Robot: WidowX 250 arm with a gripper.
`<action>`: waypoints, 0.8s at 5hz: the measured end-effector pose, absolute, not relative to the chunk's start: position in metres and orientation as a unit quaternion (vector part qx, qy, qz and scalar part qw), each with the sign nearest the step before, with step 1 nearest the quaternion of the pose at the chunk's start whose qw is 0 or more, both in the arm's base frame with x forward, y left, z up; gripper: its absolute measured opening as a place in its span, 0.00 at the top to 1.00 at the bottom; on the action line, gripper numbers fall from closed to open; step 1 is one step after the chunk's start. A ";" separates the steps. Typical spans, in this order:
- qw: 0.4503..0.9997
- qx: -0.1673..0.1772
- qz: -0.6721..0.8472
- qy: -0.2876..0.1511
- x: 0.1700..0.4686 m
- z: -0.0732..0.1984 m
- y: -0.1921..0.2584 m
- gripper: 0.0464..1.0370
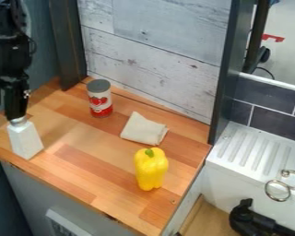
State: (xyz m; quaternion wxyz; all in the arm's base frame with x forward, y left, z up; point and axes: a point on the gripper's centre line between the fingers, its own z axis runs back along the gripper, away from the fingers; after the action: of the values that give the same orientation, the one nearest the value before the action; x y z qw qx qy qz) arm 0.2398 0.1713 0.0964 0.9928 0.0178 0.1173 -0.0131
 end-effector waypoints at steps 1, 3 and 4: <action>0.991 0.011 -0.012 0.132 0.245 0.085 0.174 0.04; 0.988 -0.006 0.003 0.157 0.250 0.064 0.175 0.09; 0.988 -0.010 0.008 0.156 0.252 0.061 0.174 0.39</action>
State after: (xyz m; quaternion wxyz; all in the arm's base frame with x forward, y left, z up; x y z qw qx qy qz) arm 0.2521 0.1744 0.0613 0.9876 -0.0101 0.1562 0.0077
